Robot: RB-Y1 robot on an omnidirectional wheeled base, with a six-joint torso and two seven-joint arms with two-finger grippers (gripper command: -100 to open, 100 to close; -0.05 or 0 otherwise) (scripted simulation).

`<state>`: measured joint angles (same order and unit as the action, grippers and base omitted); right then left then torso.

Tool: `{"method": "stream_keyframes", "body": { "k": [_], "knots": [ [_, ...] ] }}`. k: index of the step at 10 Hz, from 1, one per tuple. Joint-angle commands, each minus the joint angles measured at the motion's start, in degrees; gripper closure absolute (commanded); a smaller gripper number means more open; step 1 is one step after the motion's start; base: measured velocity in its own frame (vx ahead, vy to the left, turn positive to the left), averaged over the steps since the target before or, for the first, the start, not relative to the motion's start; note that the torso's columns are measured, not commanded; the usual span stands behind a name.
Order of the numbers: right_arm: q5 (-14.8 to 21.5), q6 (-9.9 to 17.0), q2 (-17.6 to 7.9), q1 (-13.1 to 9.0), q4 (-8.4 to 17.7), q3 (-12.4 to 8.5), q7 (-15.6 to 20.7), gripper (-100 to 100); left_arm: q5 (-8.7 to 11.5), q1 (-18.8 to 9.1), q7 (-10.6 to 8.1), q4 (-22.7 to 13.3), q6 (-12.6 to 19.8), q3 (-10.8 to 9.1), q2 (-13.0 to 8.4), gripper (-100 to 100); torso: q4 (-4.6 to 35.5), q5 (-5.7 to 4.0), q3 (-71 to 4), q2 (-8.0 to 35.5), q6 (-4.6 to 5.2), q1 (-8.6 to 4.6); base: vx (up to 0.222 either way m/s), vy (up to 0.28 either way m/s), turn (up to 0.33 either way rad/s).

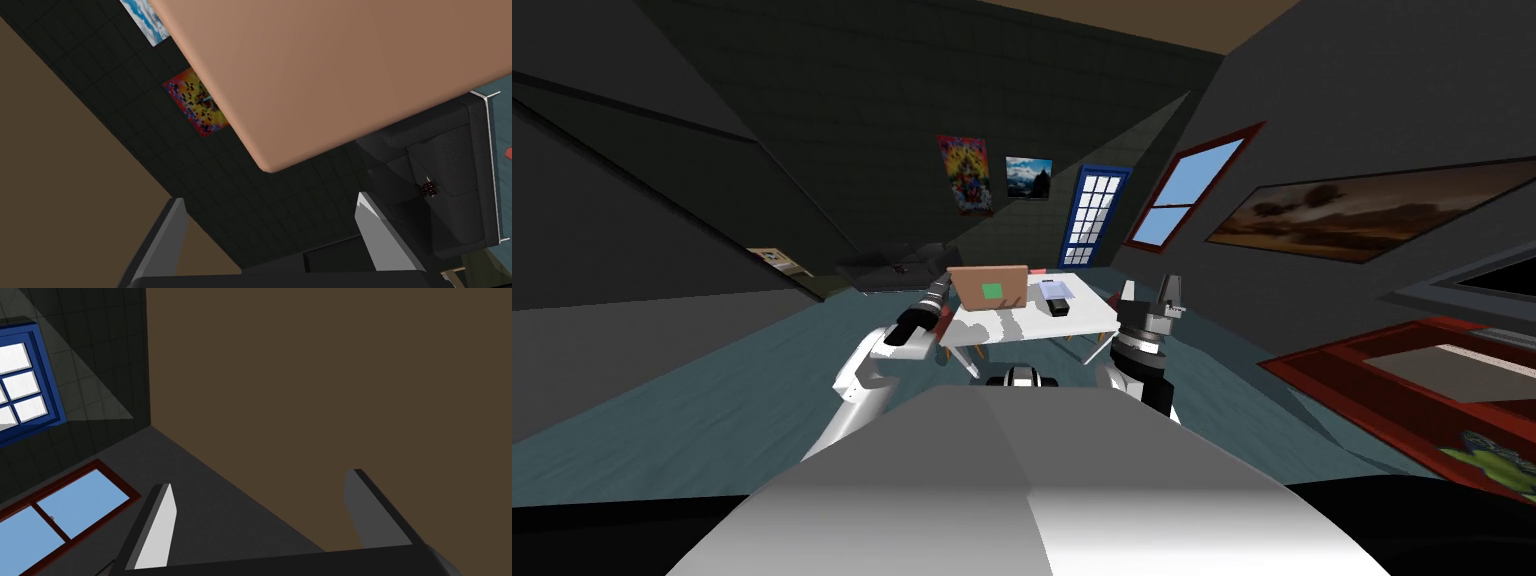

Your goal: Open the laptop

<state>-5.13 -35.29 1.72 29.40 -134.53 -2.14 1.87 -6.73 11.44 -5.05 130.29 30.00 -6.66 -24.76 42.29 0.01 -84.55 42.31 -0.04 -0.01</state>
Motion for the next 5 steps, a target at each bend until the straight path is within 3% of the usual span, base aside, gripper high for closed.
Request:
{"method": "stream_keyframes", "body": {
  "k": [1, 5],
  "knots": [
    [0.00, 0.00, 0.00, 0.00, 0.00, 0.00, 0.00, 0, -0.63, -1.36, -0.89, -0.14, 4.18, -0.05, -1.88, -100, 0.00, -0.02, 0.00, 0.00, 0.04, -0.02, 0.006, 0.077, -0.199],
    [0.00, 0.00, 0.00, 0.00, 0.00, 0.00, 0.00, 0, -1.32, -3.11, -2.15, -0.19, 9.88, -0.26, -4.99, -100, -0.01, -0.01, -0.03, -0.04, 0.03, -0.01, 0.015, 0.076, -0.145]
  ]
}}
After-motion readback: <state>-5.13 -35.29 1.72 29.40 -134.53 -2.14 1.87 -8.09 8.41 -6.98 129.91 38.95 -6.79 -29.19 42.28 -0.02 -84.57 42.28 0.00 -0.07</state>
